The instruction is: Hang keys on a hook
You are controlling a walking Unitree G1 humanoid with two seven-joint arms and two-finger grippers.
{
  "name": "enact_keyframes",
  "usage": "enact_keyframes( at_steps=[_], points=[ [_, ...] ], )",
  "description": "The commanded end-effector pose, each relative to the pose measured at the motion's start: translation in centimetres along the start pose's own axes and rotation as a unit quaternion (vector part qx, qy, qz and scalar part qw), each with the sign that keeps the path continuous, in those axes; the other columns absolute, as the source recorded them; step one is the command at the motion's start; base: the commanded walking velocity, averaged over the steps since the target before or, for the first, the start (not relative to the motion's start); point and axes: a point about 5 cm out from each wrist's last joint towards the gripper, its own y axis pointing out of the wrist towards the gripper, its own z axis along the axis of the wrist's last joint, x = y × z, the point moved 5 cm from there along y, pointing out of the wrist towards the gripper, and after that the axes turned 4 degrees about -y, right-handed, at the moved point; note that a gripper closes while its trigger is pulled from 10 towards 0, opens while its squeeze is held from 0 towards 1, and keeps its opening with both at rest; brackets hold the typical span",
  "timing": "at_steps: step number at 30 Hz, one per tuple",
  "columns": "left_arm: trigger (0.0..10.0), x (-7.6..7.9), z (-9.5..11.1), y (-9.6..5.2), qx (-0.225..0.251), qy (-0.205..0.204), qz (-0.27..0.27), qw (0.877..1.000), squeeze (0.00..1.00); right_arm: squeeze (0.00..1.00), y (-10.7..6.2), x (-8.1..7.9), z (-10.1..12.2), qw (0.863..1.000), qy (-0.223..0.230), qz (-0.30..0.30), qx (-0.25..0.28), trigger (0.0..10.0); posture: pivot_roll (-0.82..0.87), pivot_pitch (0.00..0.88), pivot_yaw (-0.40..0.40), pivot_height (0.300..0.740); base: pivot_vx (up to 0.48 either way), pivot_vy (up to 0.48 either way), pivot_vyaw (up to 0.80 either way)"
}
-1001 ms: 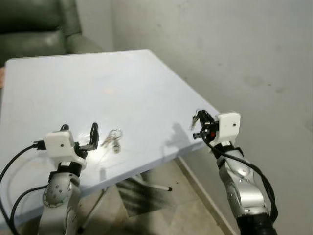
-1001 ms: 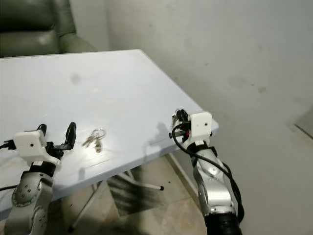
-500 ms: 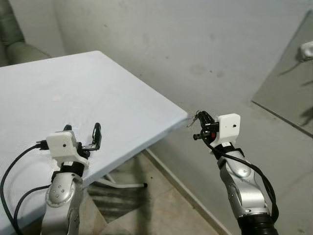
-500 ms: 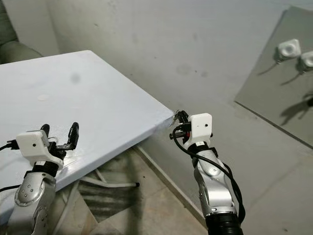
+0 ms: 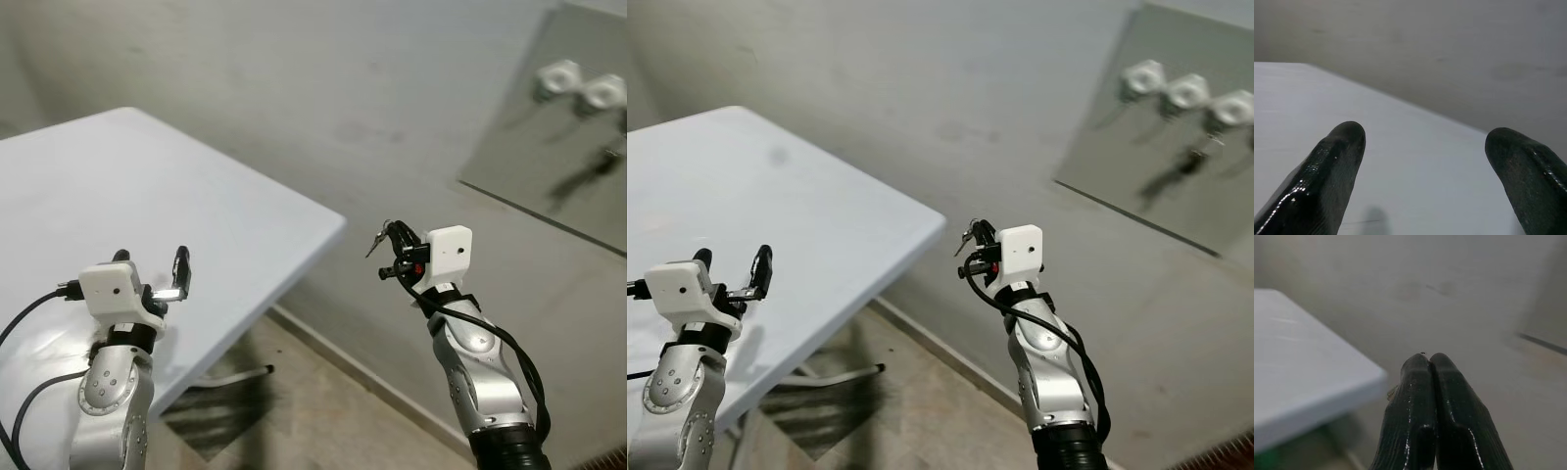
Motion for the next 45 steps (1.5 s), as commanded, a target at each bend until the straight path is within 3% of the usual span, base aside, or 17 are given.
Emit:
enact_keyframes(
  at_steps=[1,28,45],
  points=[
    [10.0,-0.8,0.0,-0.2,-0.006,0.015,0.011,1.0,0.0,0.0,0.3,-0.3,0.6,1.0,0.002,0.002,0.01,10.0,-0.02,0.0,-0.069,0.74,0.0,0.0,-0.74],
    [10.0,-0.5,-0.6,-0.4,-0.02,0.016,0.01,1.0,0.0,0.0,-0.1,0.1,0.4,1.0,0.007,-0.01,0.007,10.0,-0.03,0.0,-0.059,0.74,0.0,0.0,-0.74],
    [10.0,1.1,-1.6,-0.2,-0.044,0.01,-0.007,0.999,0.0,0.0,-1.4,1.1,-0.3,0.998,0.031,-0.059,-0.005,10.0,-0.08,0.0,-0.009,0.74,0.0,0.0,0.0]
  ],
)
